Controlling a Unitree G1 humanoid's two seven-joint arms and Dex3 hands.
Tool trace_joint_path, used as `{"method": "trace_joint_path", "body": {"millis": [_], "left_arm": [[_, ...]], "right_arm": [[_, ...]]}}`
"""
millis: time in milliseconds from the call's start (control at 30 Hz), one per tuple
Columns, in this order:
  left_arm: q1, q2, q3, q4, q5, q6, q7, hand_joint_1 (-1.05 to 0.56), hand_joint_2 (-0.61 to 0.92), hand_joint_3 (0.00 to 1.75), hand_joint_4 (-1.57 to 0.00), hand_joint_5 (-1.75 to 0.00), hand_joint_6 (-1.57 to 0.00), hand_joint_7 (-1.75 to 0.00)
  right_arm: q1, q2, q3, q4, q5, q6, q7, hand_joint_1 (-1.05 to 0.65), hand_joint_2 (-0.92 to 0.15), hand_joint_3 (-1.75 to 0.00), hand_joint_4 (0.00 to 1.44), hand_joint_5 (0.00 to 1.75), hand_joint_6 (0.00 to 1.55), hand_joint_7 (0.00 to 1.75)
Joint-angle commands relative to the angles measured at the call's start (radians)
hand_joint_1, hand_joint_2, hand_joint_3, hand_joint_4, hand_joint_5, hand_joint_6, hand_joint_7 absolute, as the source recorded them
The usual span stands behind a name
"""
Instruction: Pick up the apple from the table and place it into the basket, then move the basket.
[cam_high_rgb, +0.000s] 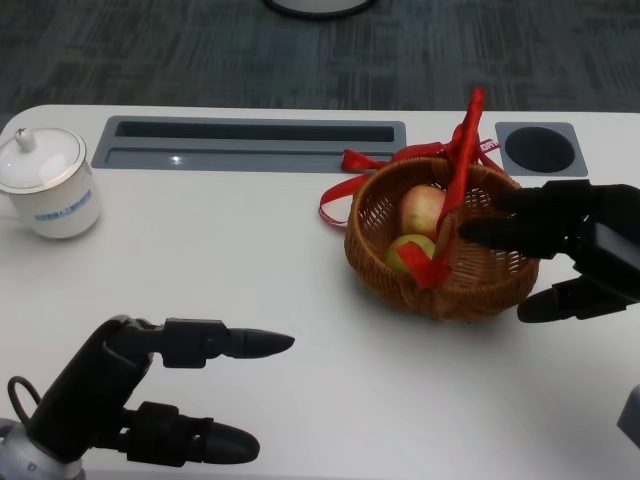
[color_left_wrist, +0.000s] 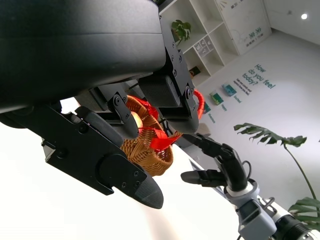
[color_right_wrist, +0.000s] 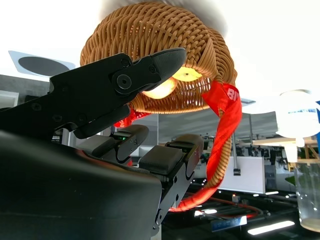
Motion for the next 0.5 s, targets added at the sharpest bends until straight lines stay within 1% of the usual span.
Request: {"method": "trace_joint_path", "body": {"millis": [33,300,433,500], "left_arm": [[0.014,0.013,0.004,-0.020,0.000,-0.004,0.001,-0.44,0.68,0.00,-1.00,0.00,-0.91,0.00],[0.034,0.011,0.011,-0.038,0.014,-0.004,0.010,-0.47,0.69,0.00,-1.00,0.00,-0.91,0.00],[0.040,0.008,0.010,-0.049,0.015,-0.004,0.012,-0.47,0.70,0.00,-1.01,0.00,-0.91,0.00],[0.047,0.008,0.011,-0.058,0.018,-0.002,0.013,-0.46,0.70,0.00,-1.01,0.00,-0.91,0.00]], "right_arm": [[-0.046,0.022,0.047,0.060,-0.016,0.029,-0.039,-0.67,-0.76,0.00,0.63,0.01,0.60,0.01],[-0.110,0.081,0.173,0.180,-0.053,0.103,-0.067,-0.64,-0.74,0.00,0.65,0.01,0.61,0.01],[-0.127,0.105,0.223,0.221,-0.061,0.149,-0.056,-0.62,-0.74,0.00,0.66,0.01,0.61,0.00],[-0.129,0.113,0.236,0.242,-0.053,0.171,-0.039,-0.62,-0.75,-0.01,0.67,0.01,0.61,0.00]]}}
